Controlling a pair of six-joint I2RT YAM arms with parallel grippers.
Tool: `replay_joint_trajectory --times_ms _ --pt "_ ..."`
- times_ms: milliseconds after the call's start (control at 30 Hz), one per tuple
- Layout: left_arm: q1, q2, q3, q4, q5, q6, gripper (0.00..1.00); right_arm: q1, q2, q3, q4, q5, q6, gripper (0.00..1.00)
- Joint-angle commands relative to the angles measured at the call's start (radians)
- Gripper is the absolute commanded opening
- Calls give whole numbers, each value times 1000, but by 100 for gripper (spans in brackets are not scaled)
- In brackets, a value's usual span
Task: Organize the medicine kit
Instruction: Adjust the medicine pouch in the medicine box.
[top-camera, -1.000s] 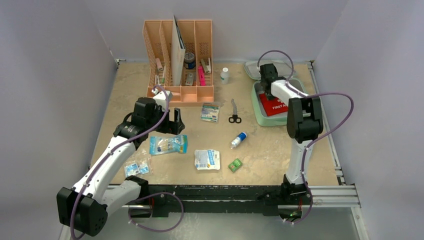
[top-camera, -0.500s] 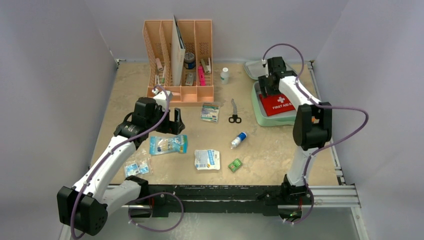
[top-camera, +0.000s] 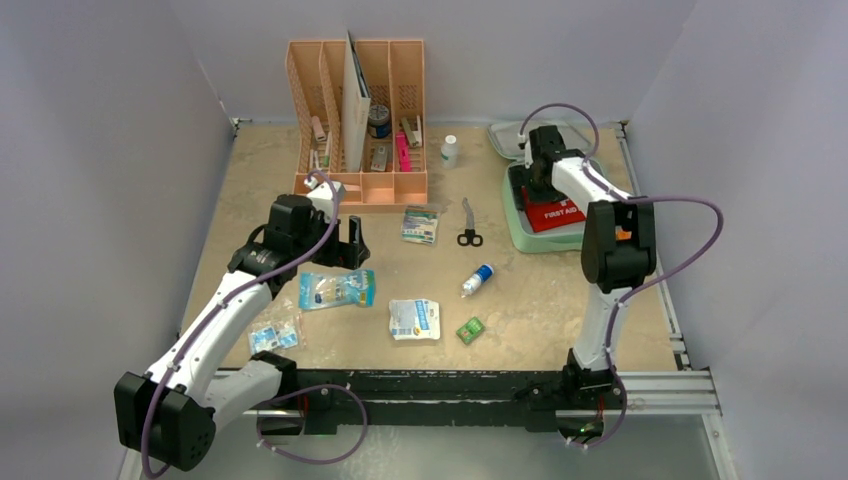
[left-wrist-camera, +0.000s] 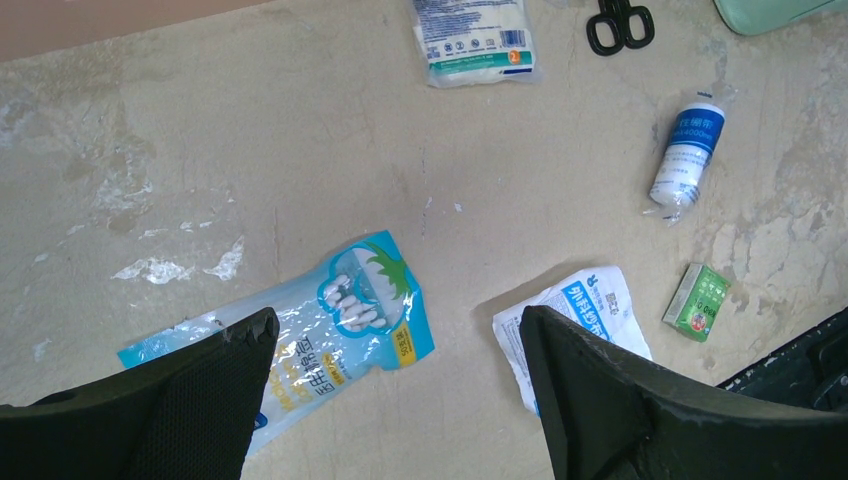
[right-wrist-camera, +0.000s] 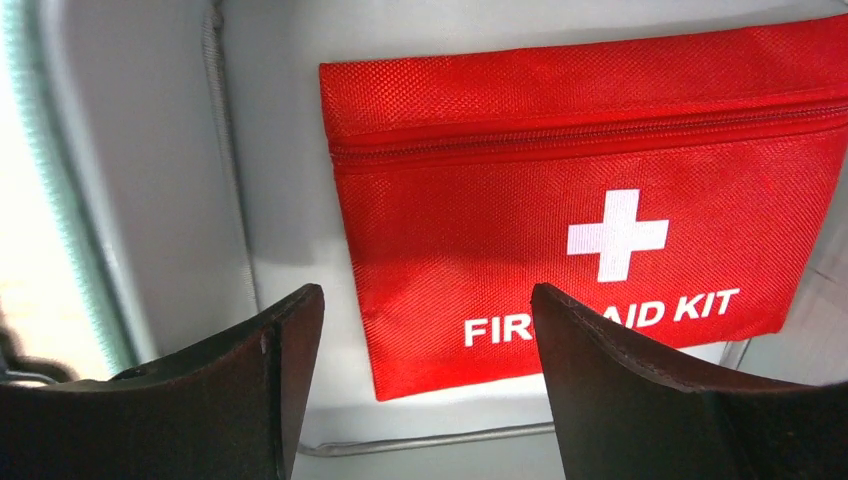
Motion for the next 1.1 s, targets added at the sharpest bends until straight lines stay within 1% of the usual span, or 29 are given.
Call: replay_joint_trajectory --times_ms 0,167,267,333,633,800,933,1000,1067 --pt "-7 6 -1 14 2 27 89 5 14 9 15 4 -5 77" --pt "-7 14 -1 15 -9 33 89 6 59 59 10 108 -31 65" --pt "-7 19 0 10 -8 35 89 6 44 42 46 155 -40 56" --pt "-7 20 -1 11 -8 36 89 6 29 21 82 175 -50 53" --pt "-7 22 0 8 -14 36 88 5 47 27 119 208 -70 52" --pt "-7 29 1 8 -18 32 88 6 21 52 78 165 -40 53" --pt "-7 35 5 4 -29 30 88 6 -13 72 25 140 2 59" --pt "-7 38 5 3 -40 28 88 6 -34 83 -37 114 46 63" --pt "-7 42 8 0 -47 30 88 5 -69 69 -57 90 97 67"
